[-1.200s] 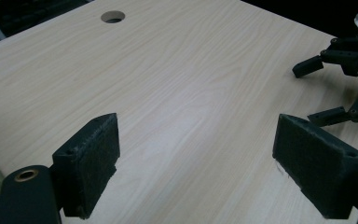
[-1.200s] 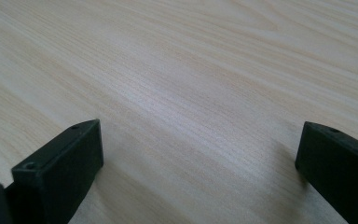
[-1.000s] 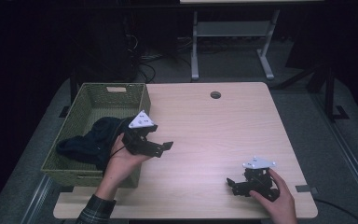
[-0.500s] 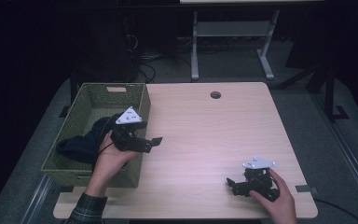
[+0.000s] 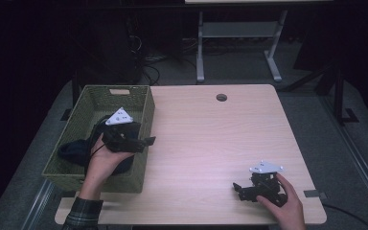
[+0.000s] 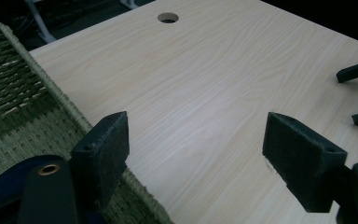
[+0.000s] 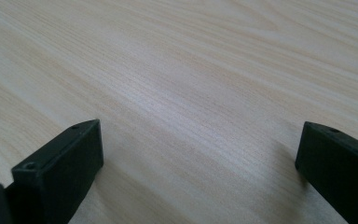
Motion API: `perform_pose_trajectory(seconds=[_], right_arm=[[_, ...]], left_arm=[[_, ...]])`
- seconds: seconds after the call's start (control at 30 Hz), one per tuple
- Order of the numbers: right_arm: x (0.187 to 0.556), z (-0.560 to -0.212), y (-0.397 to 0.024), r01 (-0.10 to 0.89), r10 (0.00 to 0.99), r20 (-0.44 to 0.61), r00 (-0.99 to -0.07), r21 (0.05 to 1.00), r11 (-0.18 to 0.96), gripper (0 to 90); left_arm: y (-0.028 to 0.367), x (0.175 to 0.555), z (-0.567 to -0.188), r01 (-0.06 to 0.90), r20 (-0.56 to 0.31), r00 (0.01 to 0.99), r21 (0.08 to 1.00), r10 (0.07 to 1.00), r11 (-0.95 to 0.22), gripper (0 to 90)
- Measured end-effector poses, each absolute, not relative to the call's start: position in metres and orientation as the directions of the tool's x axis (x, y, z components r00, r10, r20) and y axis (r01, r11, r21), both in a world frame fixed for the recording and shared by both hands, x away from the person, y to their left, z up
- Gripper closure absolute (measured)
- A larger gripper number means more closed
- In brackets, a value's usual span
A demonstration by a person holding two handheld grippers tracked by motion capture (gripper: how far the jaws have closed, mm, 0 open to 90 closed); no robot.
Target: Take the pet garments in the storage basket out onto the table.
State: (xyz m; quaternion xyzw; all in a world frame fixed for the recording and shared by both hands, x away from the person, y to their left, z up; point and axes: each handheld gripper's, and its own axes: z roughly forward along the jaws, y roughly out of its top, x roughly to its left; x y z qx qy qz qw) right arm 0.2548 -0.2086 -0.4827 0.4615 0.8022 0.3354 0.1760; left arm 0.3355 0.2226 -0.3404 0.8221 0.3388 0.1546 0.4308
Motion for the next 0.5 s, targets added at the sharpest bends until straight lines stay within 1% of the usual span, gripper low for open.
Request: perform_pose_trajectory(seconds=[0.5], right_arm=[[0.255,-0.483,-0.209,0.623,0.859,0.027,-0.512,0.7,0.349,0.4]], left_arm=[[0.252,0.341,-0.344,0.444,-0.039,0.706,0.802,0.707,-0.399,30.7]])
